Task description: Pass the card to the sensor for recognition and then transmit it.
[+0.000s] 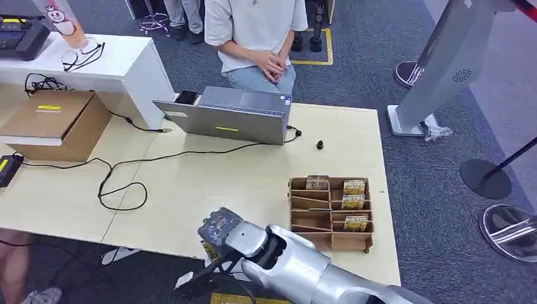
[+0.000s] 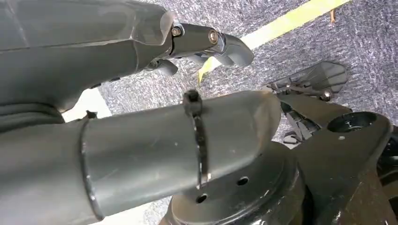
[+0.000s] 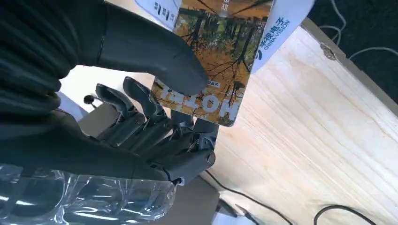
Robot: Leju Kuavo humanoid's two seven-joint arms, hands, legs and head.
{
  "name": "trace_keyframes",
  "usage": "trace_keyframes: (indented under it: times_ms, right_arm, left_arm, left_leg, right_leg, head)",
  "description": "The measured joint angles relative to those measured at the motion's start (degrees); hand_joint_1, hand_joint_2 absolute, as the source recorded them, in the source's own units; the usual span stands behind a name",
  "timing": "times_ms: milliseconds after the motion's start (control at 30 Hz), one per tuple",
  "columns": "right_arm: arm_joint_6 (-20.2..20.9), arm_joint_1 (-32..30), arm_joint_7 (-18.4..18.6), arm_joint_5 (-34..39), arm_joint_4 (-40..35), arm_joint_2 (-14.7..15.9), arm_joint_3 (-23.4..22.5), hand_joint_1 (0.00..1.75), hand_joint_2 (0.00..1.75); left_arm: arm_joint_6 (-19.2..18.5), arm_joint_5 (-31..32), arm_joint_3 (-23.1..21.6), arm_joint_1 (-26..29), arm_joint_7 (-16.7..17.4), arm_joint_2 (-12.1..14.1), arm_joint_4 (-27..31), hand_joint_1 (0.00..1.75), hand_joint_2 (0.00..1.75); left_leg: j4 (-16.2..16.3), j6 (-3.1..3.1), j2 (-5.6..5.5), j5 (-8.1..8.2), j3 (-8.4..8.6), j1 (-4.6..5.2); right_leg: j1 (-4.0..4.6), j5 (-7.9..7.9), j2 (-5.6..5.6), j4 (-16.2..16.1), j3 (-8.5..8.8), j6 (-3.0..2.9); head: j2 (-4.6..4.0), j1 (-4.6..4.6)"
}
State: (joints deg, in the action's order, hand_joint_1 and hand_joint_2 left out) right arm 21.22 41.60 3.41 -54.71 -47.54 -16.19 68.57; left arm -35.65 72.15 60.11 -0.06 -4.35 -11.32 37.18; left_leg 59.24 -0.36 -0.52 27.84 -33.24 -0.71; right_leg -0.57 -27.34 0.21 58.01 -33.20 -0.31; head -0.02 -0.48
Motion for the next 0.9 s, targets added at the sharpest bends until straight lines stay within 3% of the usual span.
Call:
trace_keyframes:
  times_ms: [200,467,900]
  right_arm:
    - [-0.77,-0.39,-0.24,-0.83,0.42,-0.48,0.0,1.75,1.75]
    - [-6.6,-1.09,-0.22,-0.83,-2.52,-0.39,-1.12,1.75,1.75]
    - [-15.82,-3.6,-1.77,-0.94,-12.69,2.03,-8.52,1.75,1.75]
  left_arm:
    - [-0.15,-0.33,-0.02,0.14,0.13,-0.02,0.11,0.0,0.0]
    - [-0.81,-0.66,-0.02,1.32,-0.02,-0.33,1.77,0.0,0.0]
    - [-0.44,1.24,-0.02,1.98,-1.99,-0.59,2.82,0.0,0.0]
  left_leg:
    - [0.0,0.0,0.0,0.0,0.0,0.0]
    - [0.0,0.0,0.0,0.0,0.01,0.0]
    - [0.0,0.0,0.0,0.0,0.01,0.0]
  right_leg:
    - [0.0,0.0,0.0,0.0,0.0,0.0]
    - [0.0,0.0,0.01,0.0,-0.01,0.0]
    - [0.0,0.0,0.01,-0.01,-0.01,0.0]
  head:
    - [0.0,0.0]
    - [0.0,-0.02]
    - [0.0,0.0]
